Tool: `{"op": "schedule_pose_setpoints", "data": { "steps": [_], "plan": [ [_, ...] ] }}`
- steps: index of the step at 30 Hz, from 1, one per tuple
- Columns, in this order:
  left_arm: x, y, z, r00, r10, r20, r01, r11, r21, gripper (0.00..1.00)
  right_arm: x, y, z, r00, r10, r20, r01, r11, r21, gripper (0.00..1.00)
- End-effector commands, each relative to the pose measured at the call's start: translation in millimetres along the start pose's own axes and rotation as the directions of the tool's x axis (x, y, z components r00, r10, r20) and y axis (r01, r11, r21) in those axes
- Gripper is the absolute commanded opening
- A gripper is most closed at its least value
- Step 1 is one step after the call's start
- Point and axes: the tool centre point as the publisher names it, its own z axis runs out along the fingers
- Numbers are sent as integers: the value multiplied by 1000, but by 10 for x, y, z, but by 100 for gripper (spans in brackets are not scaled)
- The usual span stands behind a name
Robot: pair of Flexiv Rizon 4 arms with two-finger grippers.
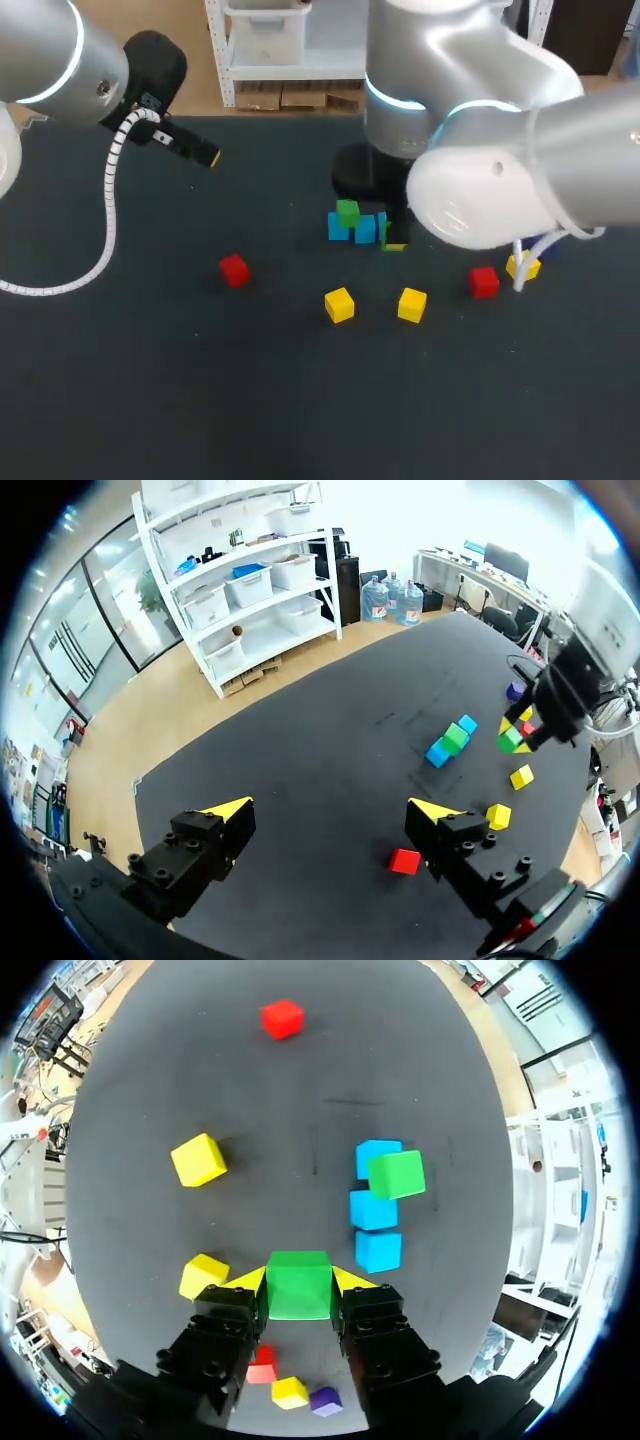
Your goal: Place the blue cubes, place green cubes on the blue cubes, place the yellow cubes on the green cubes, then place the red cubes on the yellow cubes, and place purple cube on the red cubes.
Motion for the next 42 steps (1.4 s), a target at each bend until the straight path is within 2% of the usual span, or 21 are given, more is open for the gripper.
{"op": "schedule_pose_setpoints", "data": {
  "steps": [1, 16, 26, 42],
  "plan": [
    [9, 11, -3, 1000, 2, 3, -2, 1000, 5, 100, -66, -139, 71, 1000, -5, -9, 4, 1000, -28, 0],
    [9, 11, -3, 1000, 2, 3, -2, 1000, 5, 100, -94, -346, 106, 1000, -15, -5, 15, 1000, -24, 0],
    [9, 11, -3, 1000, 2, 3, -2, 1000, 5, 100, -81, -472, 229, 1000, -4, -7, 4, 999, -33, 0],
    [9, 11, -3, 1000, 2, 3, -2, 1000, 5, 100, -101, -559, 267, 1000, -3, -7, 3, 999, -37, 0]
  ]
}}
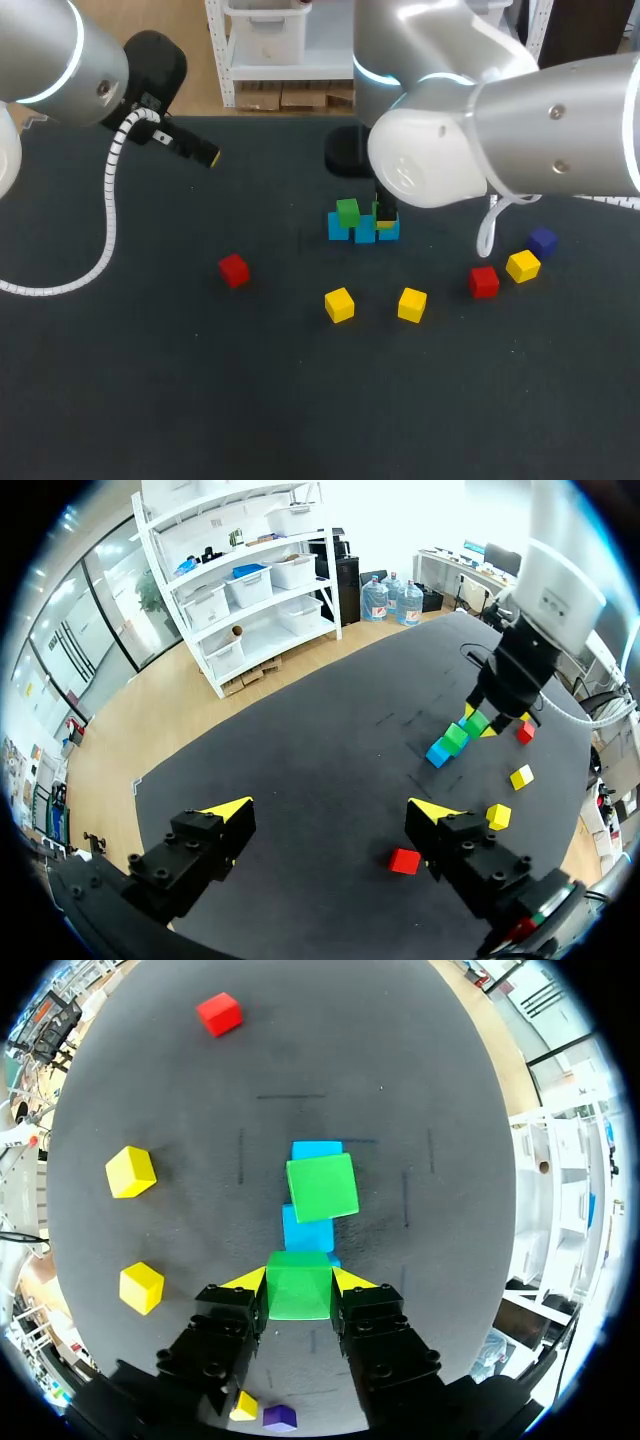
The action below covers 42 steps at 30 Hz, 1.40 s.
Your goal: Place the blue cubes, place green cubes on the blue cubes, place the yellow cubes on the green cubes, then place the red cubes on the yellow cubes, and place purple cube on the red cubes.
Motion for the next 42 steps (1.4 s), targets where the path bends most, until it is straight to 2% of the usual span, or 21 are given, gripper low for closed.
{"op": "schedule_pose_setpoints", "data": {
  "steps": [1, 34, 35, 37, 38, 42],
  "plan": [
    [9, 11, -3, 1000, 2, 3, -2, 1000, 5, 100, -21, -29, 24, 1000, -1, -1, 1, 1000, -9, 0],
    [9, 11, -3, 1000, 2, 3, -2, 1000, 5, 100, -57, -88, 91, 1000, 6, -5, -6, 1000, -12, 2],
    [9, 11, -3, 1000, 2, 3, -2, 1000, 5, 100, -55, -86, 95, 1000, 6, -6, -7, 1000, -13, 8],
    [9, 11, -3, 1000, 2, 3, -2, 1000, 5, 100, -47, -80, 108, 1000, 10, -13, -10, 1000, -14, 59],
    [9, 11, -3, 1000, 2, 3, -2, 1000, 5, 100, -44, -79, 112, 1000, 10, -13, -11, 1000, -15, 100],
    [9, 11, -3, 1000, 2, 3, -2, 1000, 5, 100, -25, -77, 114, 1000, 17, 2, -17, 1000, -11, 100]
  ]
}}
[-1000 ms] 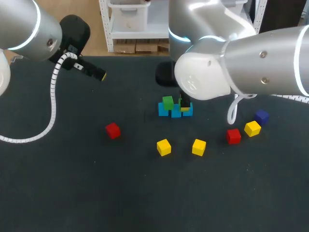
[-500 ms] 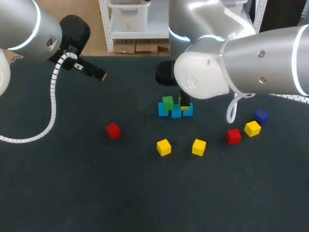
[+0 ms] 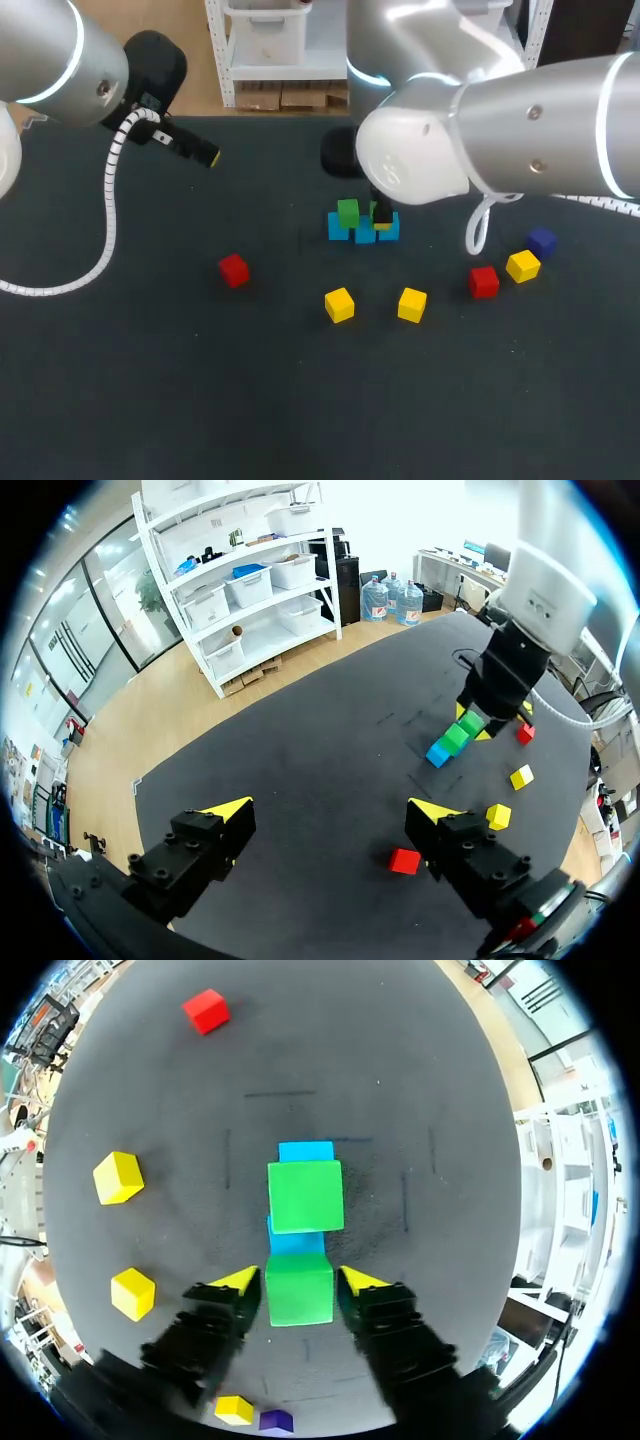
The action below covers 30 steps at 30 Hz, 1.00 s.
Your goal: Place the blue cubes, place green cubes on the blue cubes, place the yellow cubes on the green cubes, then place the red cubes on the yellow cubes, and place purple cube on the red cubes.
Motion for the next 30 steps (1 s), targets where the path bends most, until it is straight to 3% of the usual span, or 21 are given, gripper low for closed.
{"op": "schedule_pose_setpoints", "data": {
  "steps": [1, 15, 30],
  "plan": [
    [9, 11, -3, 1000, 2, 3, -2, 1000, 5, 100, 22, -14, 10, 1000, 7, 14, -7, 1000, 3, 100],
    [9, 11, -3, 1000, 2, 3, -2, 1000, 5, 100, 318, -62, -281, 993, 93, 70, -97, 994, 56, 100],
    [9, 11, -3, 1000, 2, 3, -2, 1000, 5, 100, 663, 276, -764, 986, 120, 115, -132, 986, 99, 100]
  ]
}}
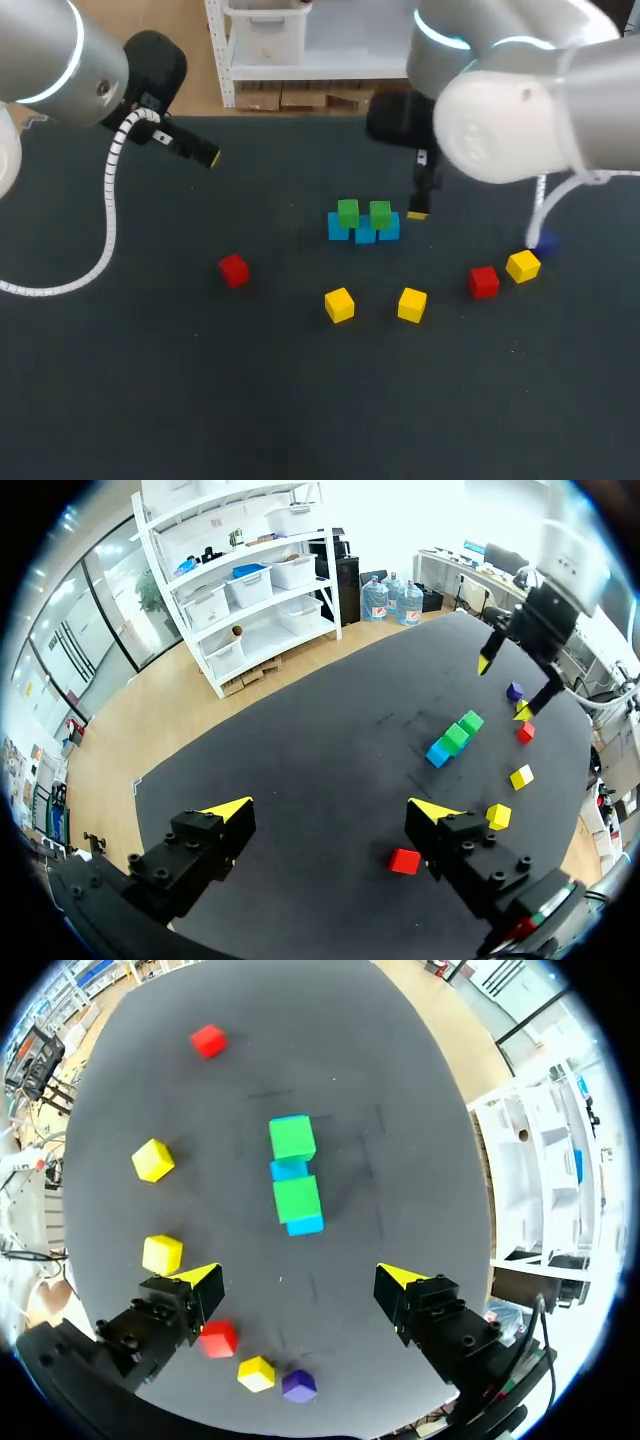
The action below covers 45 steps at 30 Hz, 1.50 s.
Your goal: Place the blue cubes, place green cubes on the blue cubes, place the yellow cubes on the green cubes, then place the red cubes on the yellow cubes, and place purple cube on the red cubes.
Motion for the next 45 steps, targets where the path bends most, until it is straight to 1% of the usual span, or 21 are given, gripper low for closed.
{"op": "schedule_pose_setpoints", "data": {
  "steps": [1, 4, 5, 7, 9, 13, 16, 18, 20, 22, 24, 26, 30, 34, 38, 42, 45],
  "plan": [
    [9, 12, -3, 1000, 2, 3, -2, 1000, 5, 100, 195, 163, -182, 1000, -3, 26, 1, 998, 60, 100],
    [9, 12, -3, 1000, 2, 3, -2, 1000, 5, 100, 292, 220, -265, 1000, 7, 26, -8, 998, 57, 100],
    [9, 12, -3, 1000, 2, 3, -2, 1000, 5, 100, 305, 262, -273, 1000, 9, 26, -10, 999, 42, 100],
    [9, 12, -3, 1000, 2, 3, -2, 1000, 5, 100, 309, 373, -288, 1000, 5, 17, -5, 1000, 29, 100],
    [9, 12, -3, 1000, 2, 3, -2, 1000, 5, 100, 303, 493, -302, 999, 2, 34, -3, 1000, 15, 100],
    [9, 12, -3, 1000, 2, 3, -2, 1000, 5, 100, 270, 722, -292, 999, -3, 39, 3, 1000, 4, 100],
    [9, 12, -3, 1000, 2, 3, -2, 1000, 5, 100, 256, 861, -268, 999, 35, -9, -35, 999, 36, 100],
    [9, 12, -3, 1000, 2, 3, -2, 1000, 5, 100, 228, 964, -238, 998, 67, 4, -67, 997, 25, 100],
    [9, 12, -3, 1000, 2, 3, -2, 1000, 5, 100, 206, 1030, -185, 996, 87, -15, -86, 996, 25, 100],
    [9, 12, -3, 1000, 2, 3, -2, 1000, 5, 100, 172, 1109, -101, 994, 108, 2, -108, 994, -4, 100],
    [9, 12, -3, 1000, 2, 3, -2, 1000, 5, 100, 143, 1179, -25, 993, 116, -2, -116, 993, -10, 100],
    [9, 12, -3, 1000, 2, 3, -2, 1000, 5, 100, 140, 1226, 60, 992, 124, 26, -123, 992, -35, 100],
    [9, 12, -3, 1000, 2, 3, -2, 1000, 5, 100, 151, 1276, 275, 993, 118, 27, -116, 990, -78, 100],
    [9, 12, -3, 1000, 2, 3, -2, 1000, 5, 100, 202, 1278, 434, 989, 147, 5, -145, 982, -118, 100],
    [9, 12, -3, 1000, 2, 3, -2, 1000, 5, 100, 191, 1294, 507, 989, 145, -12, -145, 981, -127, 100],
    [9, 12, -3, 1000, 2, 3, -2, 1000, 5, 100, 124, 1334, 535, 992, 123, -15, -124, 984, -131, 100],
    [9, 12, -3, 1000, 2, 3, -2, 1000, 5, 100, 80, 1368, 568, 994, 102, -36, -106, 988, -116, 100]
  ]
}}
